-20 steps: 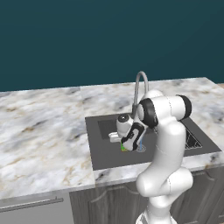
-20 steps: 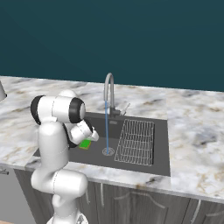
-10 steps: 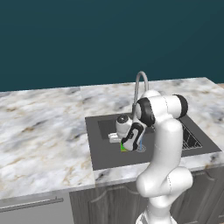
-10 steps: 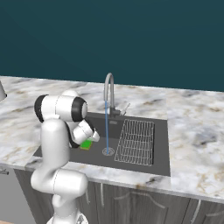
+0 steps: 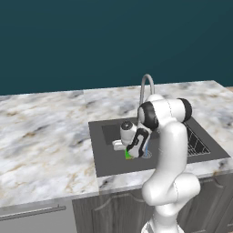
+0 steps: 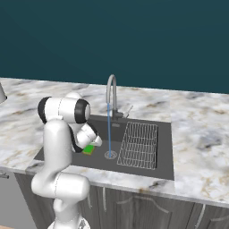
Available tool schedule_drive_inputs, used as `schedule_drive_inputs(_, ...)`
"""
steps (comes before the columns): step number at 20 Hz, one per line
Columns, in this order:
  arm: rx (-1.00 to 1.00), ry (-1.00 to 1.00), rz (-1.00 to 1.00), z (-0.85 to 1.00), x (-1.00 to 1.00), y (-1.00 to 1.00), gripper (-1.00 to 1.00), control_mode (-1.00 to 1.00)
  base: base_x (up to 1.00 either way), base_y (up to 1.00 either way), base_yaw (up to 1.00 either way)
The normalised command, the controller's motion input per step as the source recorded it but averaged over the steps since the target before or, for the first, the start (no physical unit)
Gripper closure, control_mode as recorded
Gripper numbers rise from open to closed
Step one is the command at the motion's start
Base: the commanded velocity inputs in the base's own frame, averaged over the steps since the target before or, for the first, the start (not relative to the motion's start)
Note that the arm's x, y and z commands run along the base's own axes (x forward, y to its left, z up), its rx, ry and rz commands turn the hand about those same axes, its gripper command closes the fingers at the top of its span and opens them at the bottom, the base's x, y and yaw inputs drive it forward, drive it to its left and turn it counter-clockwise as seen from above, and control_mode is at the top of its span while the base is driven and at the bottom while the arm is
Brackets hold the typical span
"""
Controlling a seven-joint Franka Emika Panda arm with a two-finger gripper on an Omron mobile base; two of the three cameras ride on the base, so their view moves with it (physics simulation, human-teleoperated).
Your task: Soak the sponge with water for a few seconds and then drop it inside the sink.
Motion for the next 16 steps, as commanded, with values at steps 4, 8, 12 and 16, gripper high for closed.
schedule_drive_inputs(4,0.0,0.0,0.0,-0.1,0.0,0.0,1.0,-1.0,0.0,0.0,0.0)
schedule_drive_inputs(8,0.0,0.0,0.0,0.0,0.0,0.0,1.0,-1.0,0.0,0.0,0.0)
schedule_drive_inputs(12,0.0,0.0,0.0,0.0,0.0,0.0,1.0,-1.0,0.0,0.0,0.0)
schedule_drive_inputs(16,0.0,-0.02,0.0,-0.1,0.0,0.0,1.0,-1.0,0.0,0.0,0.0)
